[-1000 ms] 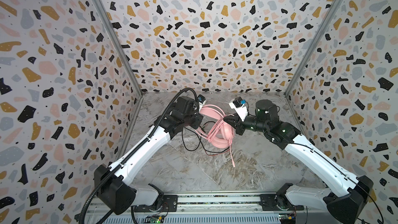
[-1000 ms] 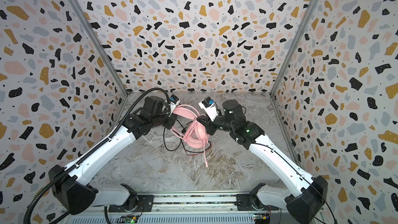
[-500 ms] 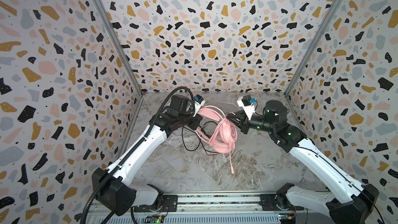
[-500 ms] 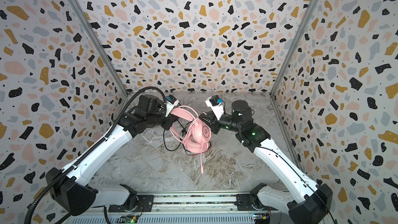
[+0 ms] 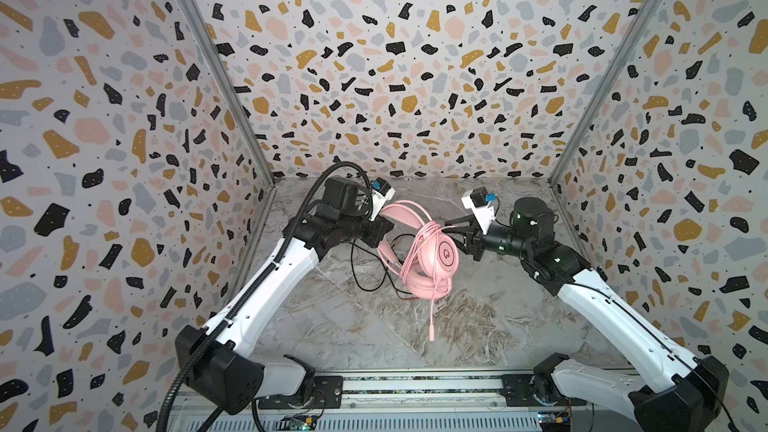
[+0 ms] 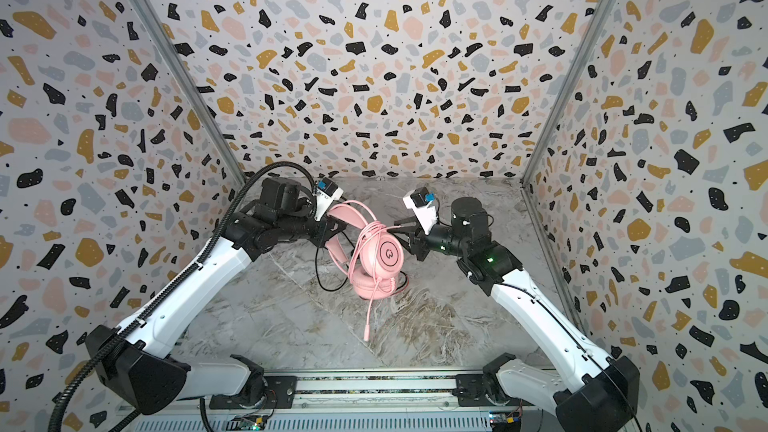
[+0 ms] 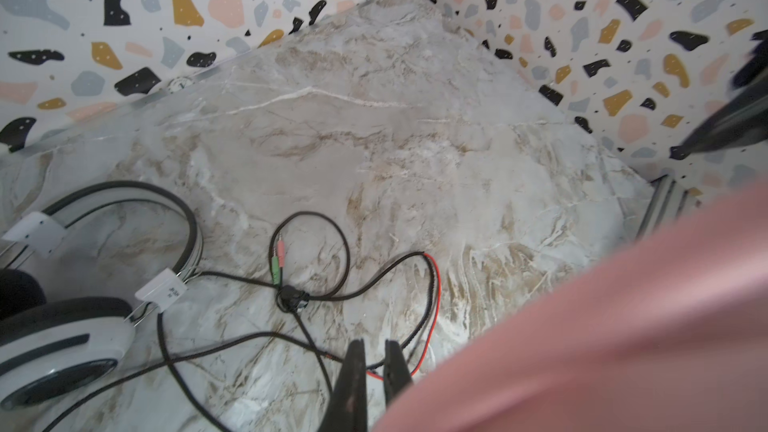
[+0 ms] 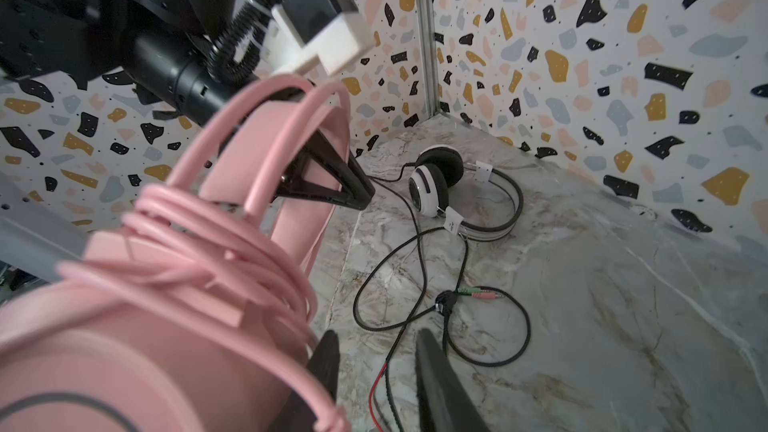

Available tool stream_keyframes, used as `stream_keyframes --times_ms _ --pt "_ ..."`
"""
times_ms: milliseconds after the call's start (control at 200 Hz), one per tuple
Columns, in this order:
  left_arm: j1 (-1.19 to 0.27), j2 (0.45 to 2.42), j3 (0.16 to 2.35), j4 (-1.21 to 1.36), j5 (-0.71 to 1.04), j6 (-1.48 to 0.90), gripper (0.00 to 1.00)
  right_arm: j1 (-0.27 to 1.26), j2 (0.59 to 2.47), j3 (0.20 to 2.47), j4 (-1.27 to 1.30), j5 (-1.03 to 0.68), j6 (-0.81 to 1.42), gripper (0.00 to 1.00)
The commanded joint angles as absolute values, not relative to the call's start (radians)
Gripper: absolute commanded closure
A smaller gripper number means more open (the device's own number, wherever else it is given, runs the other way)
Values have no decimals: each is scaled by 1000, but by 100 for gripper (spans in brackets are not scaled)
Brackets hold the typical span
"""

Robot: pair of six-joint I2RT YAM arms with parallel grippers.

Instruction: Wrap the headphones

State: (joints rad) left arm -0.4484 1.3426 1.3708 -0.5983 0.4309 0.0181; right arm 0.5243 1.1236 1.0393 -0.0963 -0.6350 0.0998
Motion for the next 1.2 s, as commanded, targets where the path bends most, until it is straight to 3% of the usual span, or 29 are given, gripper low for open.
stream_keyframes --times_ms 0,380,666,806,956,1196 --pt "-451 1337 1430 -503 531 -44 100 517 1117 1029 -83 -657 124 65" --pt "-448 1371 1444 -520 537 -75 100 475 1103 993 -54 -686 145 63" --pt "-440 1400 1414 -457 458 -190 100 389 1086 908 -34 -580 222 63" --pt "-440 1424 1384 -370 364 -323 100 316 1085 852 -41 -536 266 63" --pt "-443 1469 1370 -323 153 -500 100 222 1053 769 -27 -498 317 63" --pt "-463 1593 1382 -242 -53 -677 100 222 1035 680 11 -424 341 63"
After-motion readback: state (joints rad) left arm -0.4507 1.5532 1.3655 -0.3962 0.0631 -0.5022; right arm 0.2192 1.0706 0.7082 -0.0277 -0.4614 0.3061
